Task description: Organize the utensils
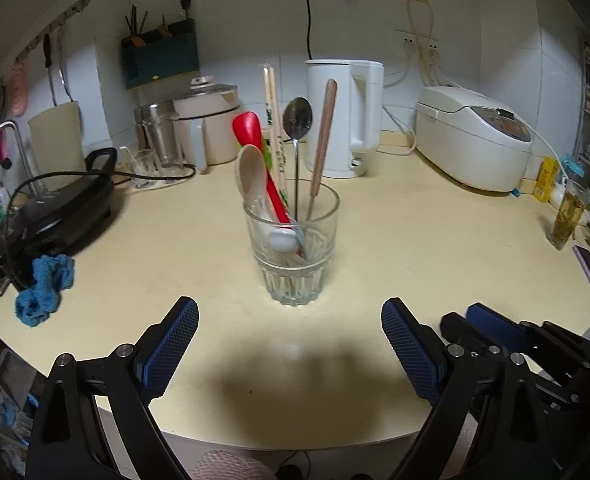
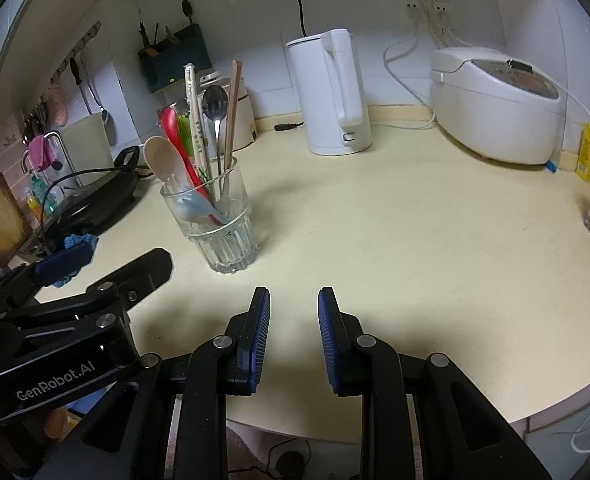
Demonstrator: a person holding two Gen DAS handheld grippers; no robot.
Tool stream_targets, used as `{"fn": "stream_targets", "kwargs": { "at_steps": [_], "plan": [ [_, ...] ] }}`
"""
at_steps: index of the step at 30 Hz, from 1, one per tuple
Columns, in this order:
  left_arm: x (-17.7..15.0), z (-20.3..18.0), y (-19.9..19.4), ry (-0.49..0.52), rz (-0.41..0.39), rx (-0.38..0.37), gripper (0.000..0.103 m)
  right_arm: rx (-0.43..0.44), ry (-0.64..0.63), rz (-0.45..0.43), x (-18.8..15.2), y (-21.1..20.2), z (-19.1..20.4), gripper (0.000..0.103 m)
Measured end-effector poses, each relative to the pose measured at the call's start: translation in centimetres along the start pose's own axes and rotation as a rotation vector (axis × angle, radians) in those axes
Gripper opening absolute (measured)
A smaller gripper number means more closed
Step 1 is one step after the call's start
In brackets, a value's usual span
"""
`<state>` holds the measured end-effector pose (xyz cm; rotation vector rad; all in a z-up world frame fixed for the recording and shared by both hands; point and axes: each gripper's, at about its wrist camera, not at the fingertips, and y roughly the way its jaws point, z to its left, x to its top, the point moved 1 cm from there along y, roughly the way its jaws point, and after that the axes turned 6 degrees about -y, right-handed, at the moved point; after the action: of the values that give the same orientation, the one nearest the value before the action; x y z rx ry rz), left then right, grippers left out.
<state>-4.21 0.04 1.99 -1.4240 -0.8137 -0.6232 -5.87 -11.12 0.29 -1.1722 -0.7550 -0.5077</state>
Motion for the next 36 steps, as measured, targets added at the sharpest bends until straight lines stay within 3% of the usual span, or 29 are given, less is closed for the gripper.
{"fn": "stream_targets", "kwargs": {
  "at_steps": [10, 18, 36],
  "plan": [
    [-0.3, -0.3, -0.2, 0.019, -0.001, 0.019, 0.095, 0.010, 0.002, 0.006, -0.3, 0.1, 0.4, 0.025],
    [-0.5, 0.2, -0.2, -0.032, 0.021, -0.067, 0.095, 0.018, -0.011, -0.006, -0.3, -0.3, 0.9, 0.025],
    [-0.4, 0.0, -1.0, -0.010, -0.019, -0.028, 0.095, 0.001, -0.014, -0.006, -0.4, -0.4, 1.0, 0.025]
  ]
}}
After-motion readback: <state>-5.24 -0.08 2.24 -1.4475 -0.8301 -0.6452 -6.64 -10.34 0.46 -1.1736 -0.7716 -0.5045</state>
